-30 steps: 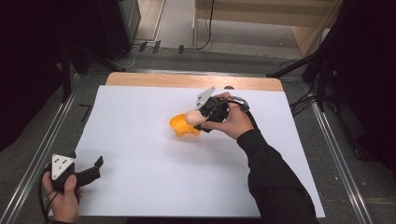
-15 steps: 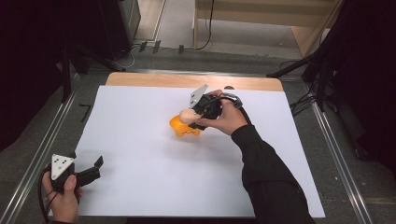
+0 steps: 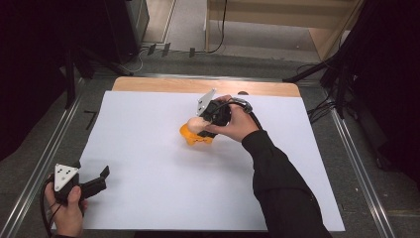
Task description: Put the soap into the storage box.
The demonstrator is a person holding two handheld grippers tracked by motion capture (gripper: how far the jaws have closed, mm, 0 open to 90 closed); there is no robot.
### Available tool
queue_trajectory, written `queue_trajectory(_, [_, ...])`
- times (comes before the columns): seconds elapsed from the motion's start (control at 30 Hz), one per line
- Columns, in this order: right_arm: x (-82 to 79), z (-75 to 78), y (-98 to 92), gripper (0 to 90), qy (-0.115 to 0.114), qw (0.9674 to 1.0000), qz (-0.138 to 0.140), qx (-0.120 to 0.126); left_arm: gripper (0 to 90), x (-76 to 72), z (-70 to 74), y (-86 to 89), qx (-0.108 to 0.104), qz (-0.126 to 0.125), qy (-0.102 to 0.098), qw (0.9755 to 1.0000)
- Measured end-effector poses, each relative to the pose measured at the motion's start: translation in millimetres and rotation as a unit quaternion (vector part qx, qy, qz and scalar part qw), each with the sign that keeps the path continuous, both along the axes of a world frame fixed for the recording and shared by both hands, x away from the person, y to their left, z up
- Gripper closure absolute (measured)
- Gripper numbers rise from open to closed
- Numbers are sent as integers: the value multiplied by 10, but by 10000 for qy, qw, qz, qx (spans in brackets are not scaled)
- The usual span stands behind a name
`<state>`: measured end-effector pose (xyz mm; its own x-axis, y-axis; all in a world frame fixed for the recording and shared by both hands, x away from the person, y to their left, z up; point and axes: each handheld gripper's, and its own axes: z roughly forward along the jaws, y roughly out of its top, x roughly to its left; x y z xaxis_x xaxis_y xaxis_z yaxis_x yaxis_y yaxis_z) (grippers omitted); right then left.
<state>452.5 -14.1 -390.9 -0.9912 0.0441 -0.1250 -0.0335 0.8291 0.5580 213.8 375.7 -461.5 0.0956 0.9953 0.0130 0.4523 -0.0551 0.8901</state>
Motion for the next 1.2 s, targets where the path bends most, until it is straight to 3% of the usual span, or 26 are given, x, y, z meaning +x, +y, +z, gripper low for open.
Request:
queue_trajectory(0.5, [45,-48,17,328,100,9999,27,-100,60,1,-1,-4,8,-6,3,10000])
queue_trajectory(0.53, [40,-51,20,329,51,10000,5,-81,62,1,-1,-4,8,-4,2,10000])
queue_trajectory(0.57, [43,-21,14,320,46,9999,-50,141,63,0,-1,-3,10,-7,1,10000])
queue_trajectory(0.7, [36,25,7,293,80,9996,-111,246,64,0,-1,-5,15,-3,3,10000])
queue_trajectory(0.87, [26,24,-38,238,170,9991,-290,249,64,1,-1,-5,11,-8,7,10000])
queue_trajectory(0.9, [25,3,-89,182,308,9981,-448,301,64,1,-1,-7,15,-4,12,10000])
queue_trajectory(1.0, [20,-24,-139,137,236,9975,-594,318,64,1,-1,-6,22,-6,17,10000])
queue_trajectory(1.13, [16,-80,-300,91,288,9936,-981,484,64,3,-2,-10,41,-8,27,10000])
queue_trajectory(1.2, [15,-91,-322,60,333,9930,-1026,487,64,3,-1,-10,51,-13,28,10000])
